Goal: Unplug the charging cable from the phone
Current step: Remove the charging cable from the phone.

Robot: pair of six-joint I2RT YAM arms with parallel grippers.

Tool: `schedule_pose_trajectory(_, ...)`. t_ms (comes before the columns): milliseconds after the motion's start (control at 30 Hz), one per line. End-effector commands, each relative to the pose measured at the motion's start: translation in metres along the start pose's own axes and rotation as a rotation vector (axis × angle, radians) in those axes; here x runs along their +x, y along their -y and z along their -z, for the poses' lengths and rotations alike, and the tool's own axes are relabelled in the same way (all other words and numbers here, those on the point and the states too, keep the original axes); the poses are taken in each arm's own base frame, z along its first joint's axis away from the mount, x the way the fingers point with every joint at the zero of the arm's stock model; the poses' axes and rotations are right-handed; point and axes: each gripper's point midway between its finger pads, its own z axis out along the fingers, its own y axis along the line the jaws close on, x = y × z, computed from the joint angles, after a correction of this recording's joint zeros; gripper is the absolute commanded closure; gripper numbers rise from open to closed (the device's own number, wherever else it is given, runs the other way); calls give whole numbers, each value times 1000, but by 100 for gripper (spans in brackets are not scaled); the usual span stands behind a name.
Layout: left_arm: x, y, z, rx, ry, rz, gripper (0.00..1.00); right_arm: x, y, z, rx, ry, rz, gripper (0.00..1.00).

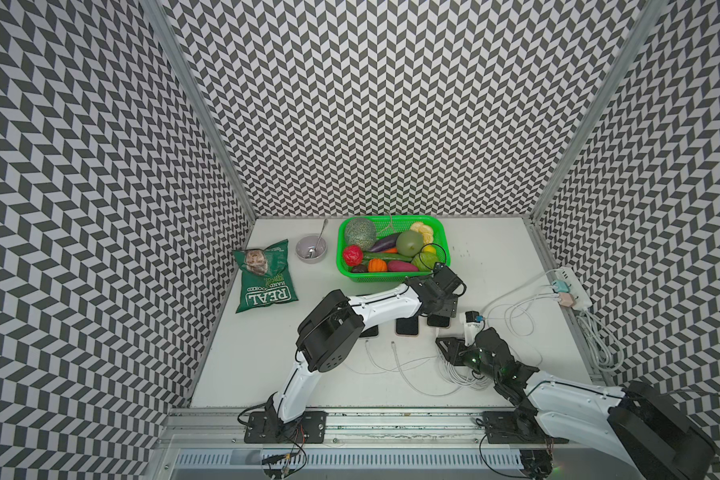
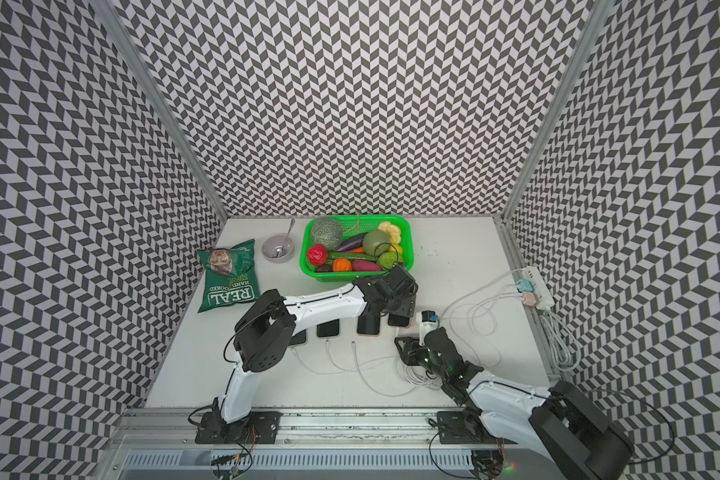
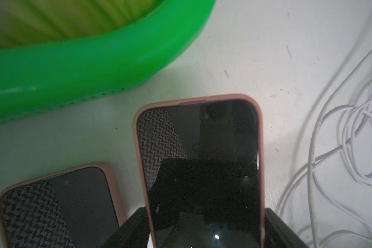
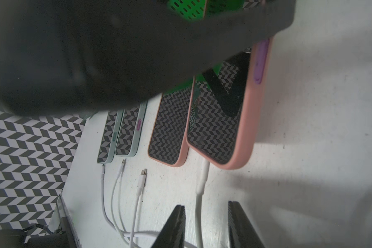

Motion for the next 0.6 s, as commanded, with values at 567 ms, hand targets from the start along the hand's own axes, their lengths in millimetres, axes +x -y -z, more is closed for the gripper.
schedule_pose_trajectory(567,-36,20,33,113,92,51,100,-10,-10,-4,-58,43,5,75)
